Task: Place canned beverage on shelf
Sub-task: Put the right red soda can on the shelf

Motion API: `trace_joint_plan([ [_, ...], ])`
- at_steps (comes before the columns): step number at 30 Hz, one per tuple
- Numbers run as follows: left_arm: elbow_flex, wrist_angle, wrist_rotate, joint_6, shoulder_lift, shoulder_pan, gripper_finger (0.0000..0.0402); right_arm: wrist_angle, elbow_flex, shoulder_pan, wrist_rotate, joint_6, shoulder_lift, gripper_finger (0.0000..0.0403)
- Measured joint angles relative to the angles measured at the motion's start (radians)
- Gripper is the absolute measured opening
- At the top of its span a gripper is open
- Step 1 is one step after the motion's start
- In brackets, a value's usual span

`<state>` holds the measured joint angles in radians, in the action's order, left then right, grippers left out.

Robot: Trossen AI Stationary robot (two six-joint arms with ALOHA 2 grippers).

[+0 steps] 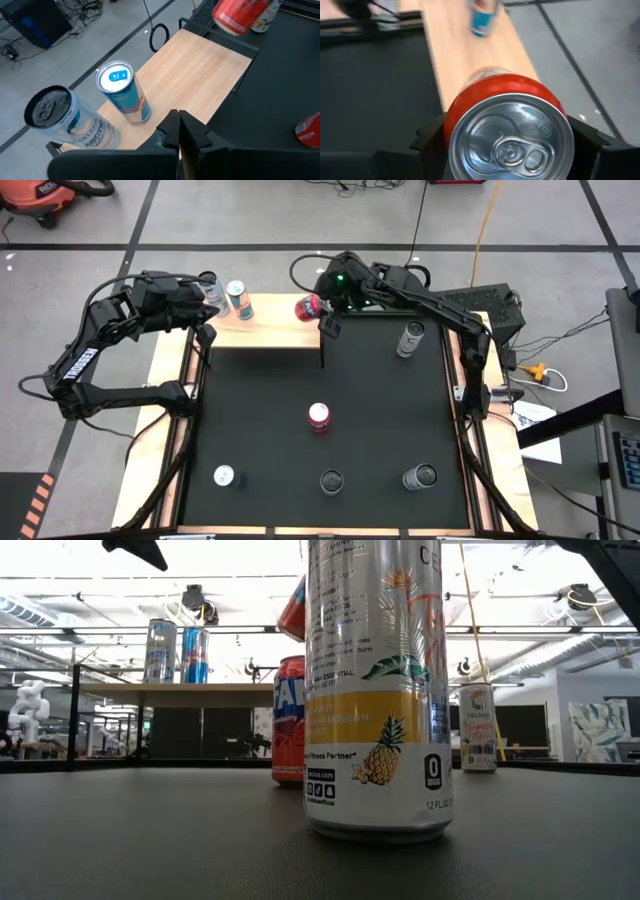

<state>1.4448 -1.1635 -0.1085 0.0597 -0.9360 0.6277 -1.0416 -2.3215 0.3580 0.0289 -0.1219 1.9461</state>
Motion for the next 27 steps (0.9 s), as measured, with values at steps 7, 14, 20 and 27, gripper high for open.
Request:
trace_joint_plan([
  [7, 0.000, 0.037, 0.000, 0.000, 0.000, 0.000, 0.0001, -0.026, 0.002, -0.011, -0.057, 0.001, 0.020, 0.0263],
  [14, 0.000, 0.033, 0.000, 0.025, 0.000, 0.000, 0.0001, -0.027, 0.001, -0.013, -0.060, -0.022, 0.016, 0.0264],
  [20, 0.000, 0.036, -0.006, -0.052, -0.004, 0.000, 0.0001, -0.052, 0.001, -0.015, -0.056, -0.035, 0.059, 0.0265],
  [27, 0.000, 0.047, -0.022, -0.072, -0.004, 0.000, 0.0001, -0.022, 0.001, -0.012, -0.052, -0.073, 0.118, 0.0269],
])
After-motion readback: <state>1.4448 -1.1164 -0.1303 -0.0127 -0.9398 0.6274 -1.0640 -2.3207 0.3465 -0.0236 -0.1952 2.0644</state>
